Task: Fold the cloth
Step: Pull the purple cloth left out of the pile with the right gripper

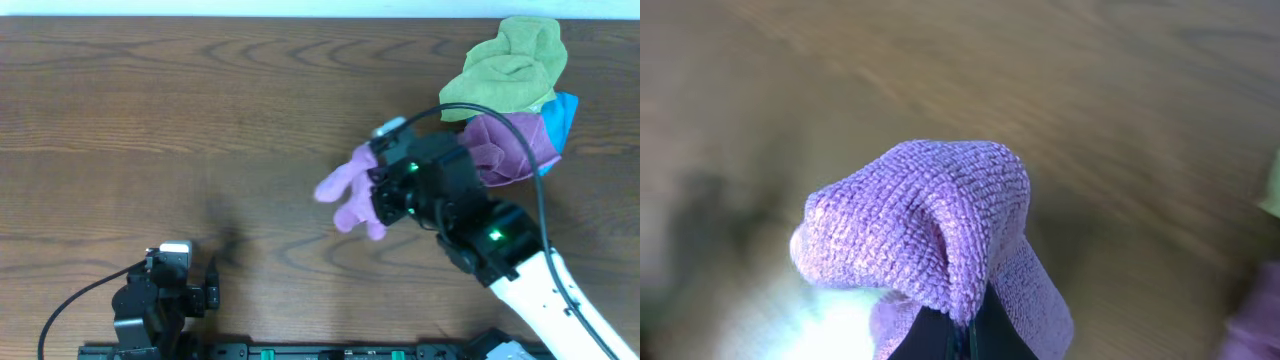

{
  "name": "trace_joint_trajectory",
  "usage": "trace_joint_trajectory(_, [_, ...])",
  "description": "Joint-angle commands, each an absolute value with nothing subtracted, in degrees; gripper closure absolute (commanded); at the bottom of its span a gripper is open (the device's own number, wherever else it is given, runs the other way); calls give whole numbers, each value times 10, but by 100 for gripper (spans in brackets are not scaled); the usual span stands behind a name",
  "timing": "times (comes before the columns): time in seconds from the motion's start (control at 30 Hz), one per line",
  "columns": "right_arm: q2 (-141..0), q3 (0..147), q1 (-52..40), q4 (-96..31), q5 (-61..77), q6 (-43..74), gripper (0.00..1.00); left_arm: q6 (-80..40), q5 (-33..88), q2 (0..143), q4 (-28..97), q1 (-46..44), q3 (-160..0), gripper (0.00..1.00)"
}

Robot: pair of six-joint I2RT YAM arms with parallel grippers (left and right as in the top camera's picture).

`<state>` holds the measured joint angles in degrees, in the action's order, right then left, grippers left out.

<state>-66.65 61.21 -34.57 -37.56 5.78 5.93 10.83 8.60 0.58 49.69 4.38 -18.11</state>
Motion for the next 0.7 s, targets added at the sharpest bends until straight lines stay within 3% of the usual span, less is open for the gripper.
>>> trace_joint_trajectory(0.0, [-681,622,-399,-355,126,88,99,118,84,3,497,43,-181,5])
trace_joint_trajectory(0.13, [-711,622,-468,-311,171,123,99,118,84,3,497,43,-181,5])
trace_joint_trajectory(0.33, [-821,622,-472,-261,155,128,98,118,84,3,497,43,-181,5])
trace_joint_trajectory(0.47, [-917,623,-421,-176,-11,157,65,118,84,3,497,43,-181,5])
trace_joint_trajectory(0.5, [-926,623,-409,-161,-25,161,62,118,84,3,497,43,-181,5])
trace_joint_trajectory(0.57, [-930,623,-386,-146,-27,161,30,118,84,3,497,43,-181,5])
trace_joint_trajectory(0.67, [-903,627,-359,-147,-22,145,24,118,84,3,497,43,-181,5])
